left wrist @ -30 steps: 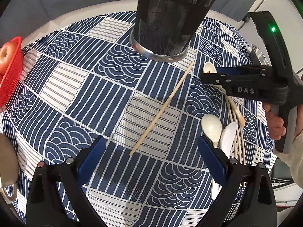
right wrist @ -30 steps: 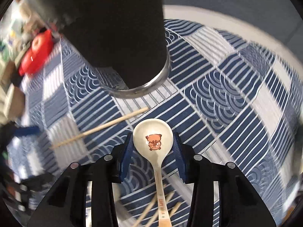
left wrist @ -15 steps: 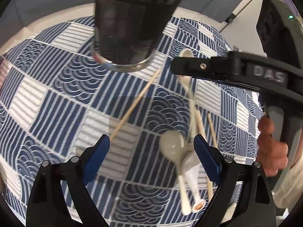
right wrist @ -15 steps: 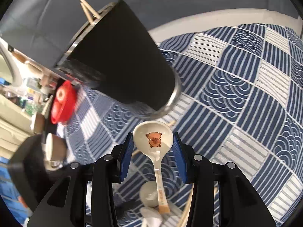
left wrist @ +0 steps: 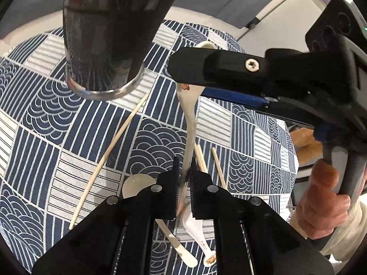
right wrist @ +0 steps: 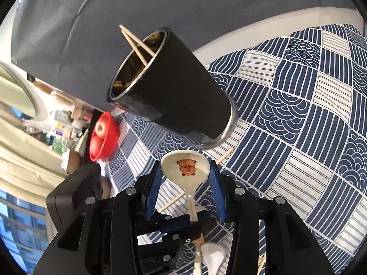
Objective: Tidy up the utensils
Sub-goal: 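Grasp a white spoon with the left tool while the right tool lifts the bear-print spoon, then drop the bear-print spoon into the black cup while the left tool drops its spoon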
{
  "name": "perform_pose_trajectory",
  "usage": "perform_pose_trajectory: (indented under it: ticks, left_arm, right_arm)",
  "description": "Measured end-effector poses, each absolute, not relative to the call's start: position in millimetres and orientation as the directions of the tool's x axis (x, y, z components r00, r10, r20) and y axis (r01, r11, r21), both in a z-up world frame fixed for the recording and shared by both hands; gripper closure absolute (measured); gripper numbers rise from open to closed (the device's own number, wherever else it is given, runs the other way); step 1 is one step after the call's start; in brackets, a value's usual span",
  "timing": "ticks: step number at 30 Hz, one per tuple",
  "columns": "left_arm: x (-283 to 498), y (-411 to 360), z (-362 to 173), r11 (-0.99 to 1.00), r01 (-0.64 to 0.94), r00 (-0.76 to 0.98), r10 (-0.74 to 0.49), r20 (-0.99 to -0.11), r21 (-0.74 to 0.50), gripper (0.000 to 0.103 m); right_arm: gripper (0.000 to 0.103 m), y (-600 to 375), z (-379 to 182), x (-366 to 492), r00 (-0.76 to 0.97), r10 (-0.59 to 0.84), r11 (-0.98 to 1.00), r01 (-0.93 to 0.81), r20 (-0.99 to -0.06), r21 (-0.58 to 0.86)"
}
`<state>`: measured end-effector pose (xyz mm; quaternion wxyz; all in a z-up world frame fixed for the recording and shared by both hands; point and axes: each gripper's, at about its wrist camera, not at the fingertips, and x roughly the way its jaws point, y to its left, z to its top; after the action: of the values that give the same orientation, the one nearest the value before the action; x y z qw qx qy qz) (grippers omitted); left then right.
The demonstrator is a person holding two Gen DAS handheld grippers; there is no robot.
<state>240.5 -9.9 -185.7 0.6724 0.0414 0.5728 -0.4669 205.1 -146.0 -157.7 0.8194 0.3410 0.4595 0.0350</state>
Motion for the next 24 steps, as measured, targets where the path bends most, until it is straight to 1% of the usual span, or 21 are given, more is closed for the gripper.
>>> perform_pose_trajectory:
  ticks: [6,8,12,16,22,24]
  left_arm:
    - [245,-7,-148,0.528,0.725,-0.044,-0.605,-0.795,-0.442,0.095]
    - [247,-5,-127,0.526,0.737,-0.001,-0.627,-0.779,-0.424,0.095]
    - [249,-5,-86,0.491,0.763,0.033,-0.679,-0.733,-0.42,0.096]
    - [256,-10,-59,0.482,0.786,0.064,-0.686,-0.725,-0.387,0.096]
    - [265,-16,-22,0.515,0.798,0.16,-0.682,-0.713,-0.313,0.096]
    - [269,-17,-11,0.525,0.79,0.171,-0.686,-0.707,-0.318,0.096]
  right_arm:
    - [0.064,-152,-124,203,0.639,0.381,0.743,0.219,-0.668,0.633]
    - [0.064,-155,-106,204,0.671,0.383,0.734,0.195,-0.635,0.65]
    - [0.064,-161,-65,204,0.728,0.379,0.734,0.14,-0.571,0.665]
    - [0.064,-167,-34,210,0.758,0.379,0.74,0.097,-0.531,0.665]
    - [0.064,-177,5,223,0.774,0.432,0.745,-0.017,-0.463,0.667]
    - [0.064,-180,16,226,0.78,0.448,0.738,-0.046,-0.438,0.673]
